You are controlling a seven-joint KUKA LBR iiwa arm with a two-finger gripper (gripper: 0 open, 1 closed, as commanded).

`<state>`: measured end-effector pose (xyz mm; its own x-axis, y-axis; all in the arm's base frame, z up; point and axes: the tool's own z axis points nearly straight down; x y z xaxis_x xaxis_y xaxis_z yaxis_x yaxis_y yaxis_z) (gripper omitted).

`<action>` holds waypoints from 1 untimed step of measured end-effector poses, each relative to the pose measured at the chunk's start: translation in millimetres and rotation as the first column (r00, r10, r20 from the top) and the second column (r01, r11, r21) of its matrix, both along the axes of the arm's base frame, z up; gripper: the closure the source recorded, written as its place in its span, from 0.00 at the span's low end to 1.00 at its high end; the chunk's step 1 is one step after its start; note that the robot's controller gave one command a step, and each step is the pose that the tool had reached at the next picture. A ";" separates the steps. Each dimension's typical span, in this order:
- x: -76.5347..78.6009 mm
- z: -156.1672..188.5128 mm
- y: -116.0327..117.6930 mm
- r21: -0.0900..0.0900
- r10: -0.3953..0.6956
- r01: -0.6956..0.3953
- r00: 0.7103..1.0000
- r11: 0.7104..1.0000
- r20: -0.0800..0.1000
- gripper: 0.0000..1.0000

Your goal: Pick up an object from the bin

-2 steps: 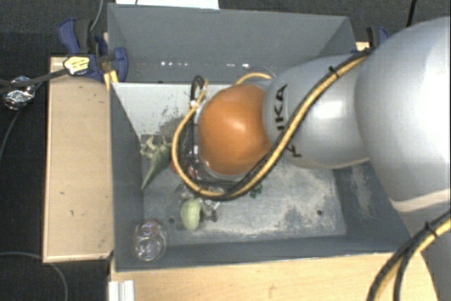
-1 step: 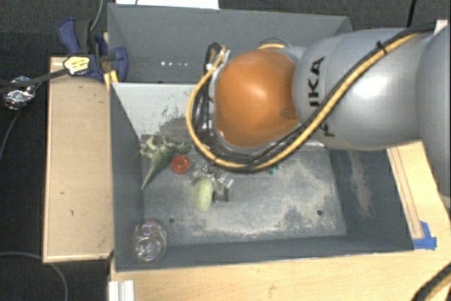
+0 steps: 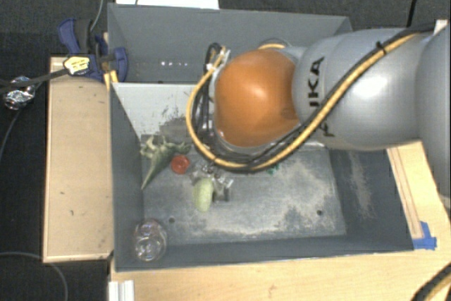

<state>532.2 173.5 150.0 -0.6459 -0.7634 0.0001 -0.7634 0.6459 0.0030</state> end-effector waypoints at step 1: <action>7.3 120.6 1.8 0.002 0.012 -0.012 1.000 1.000 0.004 1.00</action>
Offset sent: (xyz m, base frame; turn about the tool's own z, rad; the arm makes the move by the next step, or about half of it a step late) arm 0.0000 0.0000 0.0000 0.0000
